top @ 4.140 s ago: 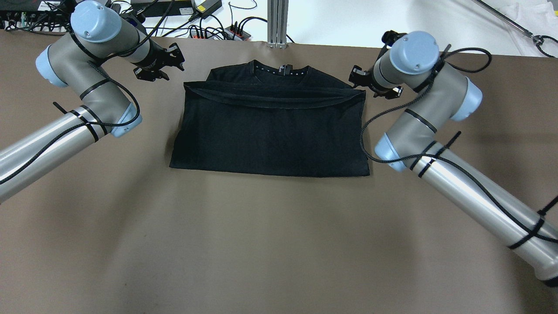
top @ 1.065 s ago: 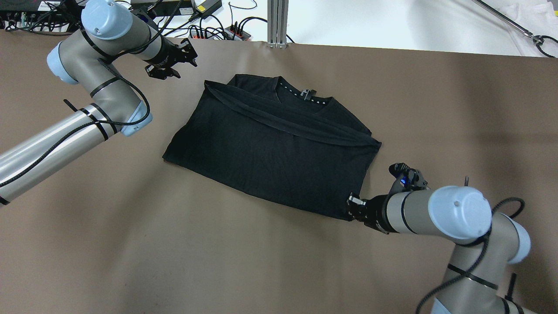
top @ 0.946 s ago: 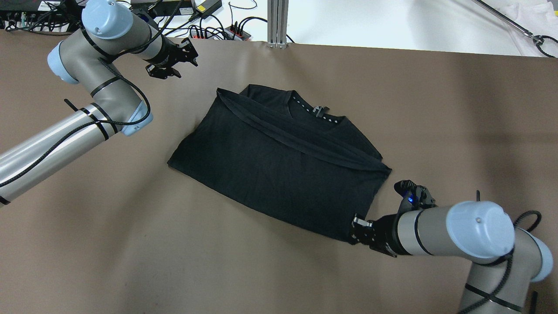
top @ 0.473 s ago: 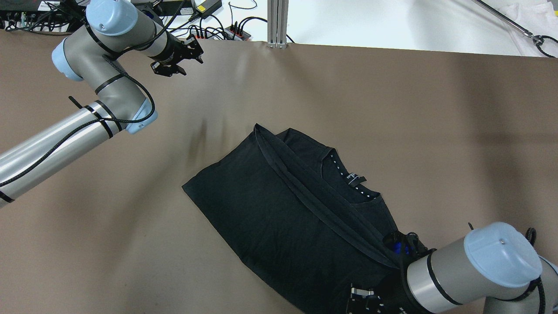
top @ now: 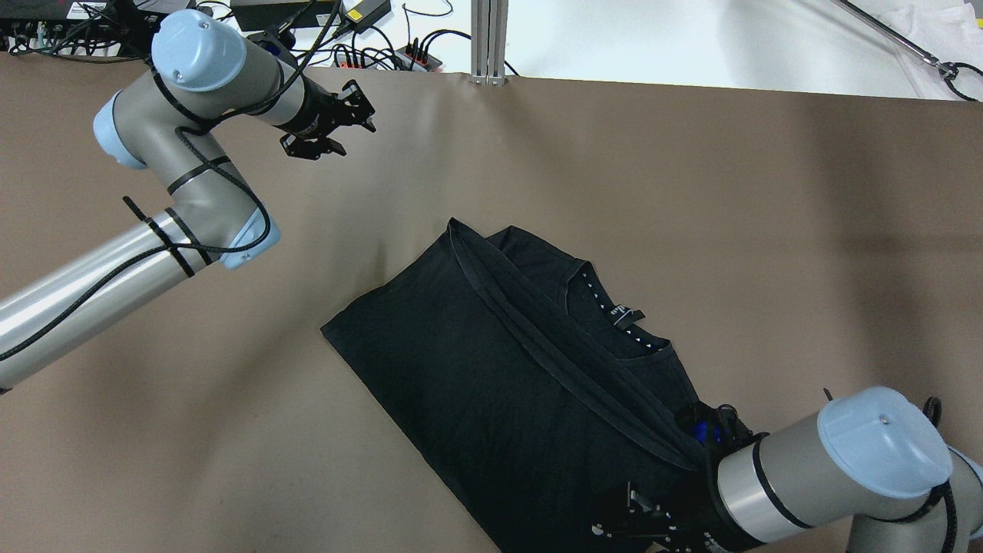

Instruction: Fold clothes

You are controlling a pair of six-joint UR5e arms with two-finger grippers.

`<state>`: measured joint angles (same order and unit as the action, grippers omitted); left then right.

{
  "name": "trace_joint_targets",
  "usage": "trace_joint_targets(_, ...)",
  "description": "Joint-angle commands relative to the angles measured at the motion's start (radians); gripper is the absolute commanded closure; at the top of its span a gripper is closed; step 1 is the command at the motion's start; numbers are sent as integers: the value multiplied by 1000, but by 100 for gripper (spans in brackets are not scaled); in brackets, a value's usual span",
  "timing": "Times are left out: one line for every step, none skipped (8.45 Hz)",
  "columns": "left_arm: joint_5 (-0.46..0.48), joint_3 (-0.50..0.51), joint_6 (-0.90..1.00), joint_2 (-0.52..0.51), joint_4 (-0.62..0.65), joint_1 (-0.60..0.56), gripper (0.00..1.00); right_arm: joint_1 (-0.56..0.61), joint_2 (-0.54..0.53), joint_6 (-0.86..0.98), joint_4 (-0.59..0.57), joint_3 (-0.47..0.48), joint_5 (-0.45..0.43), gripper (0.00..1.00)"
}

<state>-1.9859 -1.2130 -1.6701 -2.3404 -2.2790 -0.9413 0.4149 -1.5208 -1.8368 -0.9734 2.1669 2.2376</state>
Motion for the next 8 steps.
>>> trace_joint_targets(19, -379, -66, 264, 70, 94, 34, 64, 23, 16, 1, -48, -137, 5)
trace_joint_targets(91, -496, -68, 382, 69, 164, 34, 61, 51, 19, -4, -73, -220, 5)
trace_joint_targets(157, -543, -92, 433, 69, 224, 34, 58, 54, 19, -7, -99, -260, 5)
trace_joint_targets(212, -537, -144, 453, 62, 292, 34, 58, 57, 21, -7, -111, -289, 5)
trace_joint_targets(301, -539, -164, 476, 56, 373, 34, 56, 62, 30, -7, -120, -312, 5)
trace_joint_targets(353, -531, -171, 478, 50, 416, 34, 58, 62, 31, -7, -121, -323, 5)
trace_joint_targets(355, -516, -181, 478, 50, 426, 34, 58, 62, 31, -8, -125, -325, 5)
trace_joint_targets(357, -502, -184, 478, 49, 427, 34, 58, 62, 33, -7, -136, -325, 5)
